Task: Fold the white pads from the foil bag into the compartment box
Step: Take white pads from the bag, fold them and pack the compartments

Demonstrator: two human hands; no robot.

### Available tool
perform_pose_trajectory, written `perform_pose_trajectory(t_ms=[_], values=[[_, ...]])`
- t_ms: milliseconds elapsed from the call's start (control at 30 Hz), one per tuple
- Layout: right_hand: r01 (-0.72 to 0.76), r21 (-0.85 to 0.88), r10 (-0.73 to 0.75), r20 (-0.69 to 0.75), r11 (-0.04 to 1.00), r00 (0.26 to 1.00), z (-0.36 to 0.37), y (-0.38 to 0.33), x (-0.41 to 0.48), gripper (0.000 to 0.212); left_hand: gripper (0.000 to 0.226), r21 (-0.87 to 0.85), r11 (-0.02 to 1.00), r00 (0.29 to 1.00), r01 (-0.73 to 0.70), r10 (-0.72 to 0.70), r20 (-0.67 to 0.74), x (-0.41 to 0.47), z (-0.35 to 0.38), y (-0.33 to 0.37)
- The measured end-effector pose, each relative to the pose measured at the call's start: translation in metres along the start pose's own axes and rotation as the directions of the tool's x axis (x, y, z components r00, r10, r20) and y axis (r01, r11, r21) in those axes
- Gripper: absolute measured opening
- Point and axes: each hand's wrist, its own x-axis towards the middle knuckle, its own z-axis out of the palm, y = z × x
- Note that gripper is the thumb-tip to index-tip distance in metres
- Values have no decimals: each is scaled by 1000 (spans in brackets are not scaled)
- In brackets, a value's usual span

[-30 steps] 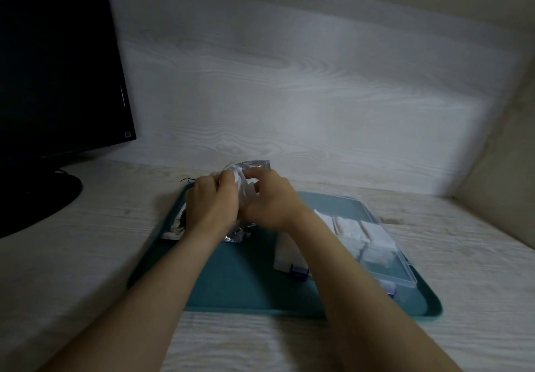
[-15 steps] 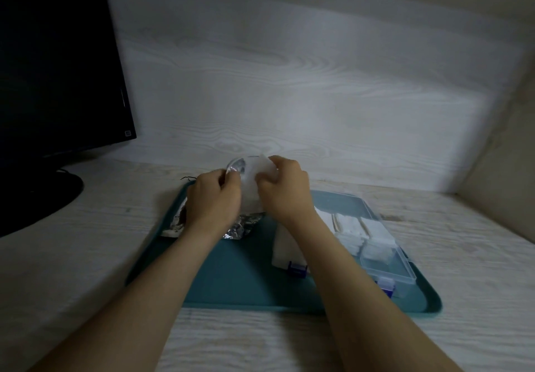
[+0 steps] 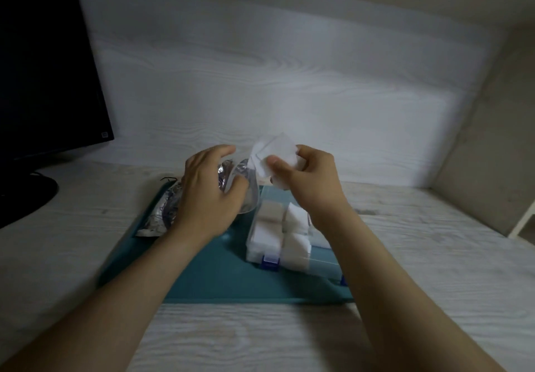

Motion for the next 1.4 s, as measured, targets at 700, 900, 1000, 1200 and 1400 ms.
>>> perform_pose_trajectory(t_ms=[700,900,1000,1200,1400], values=[[9,110,-20,106,994,994,-37,9,-39,36,21,-580,755,951,307,-215,223,-10,14,22],[48,116,-31,-139,992,990,-37,17,-36,8,19,-609,716,939,342,-246,239,-11,16,20],[86,196,-31,-265,977,964,-40,16,-36,7,14,-605,715,937,350,-259,235,-10,16,17],[194,214,-198,-4,957,980,-36,9,-40,13,24,-566,731,918,381,-227,325,-8,15,17],[273,57,-275,31,960,961,-32,9,-44,30,22,-542,748,896,383,-158,415,-8,17,16]])
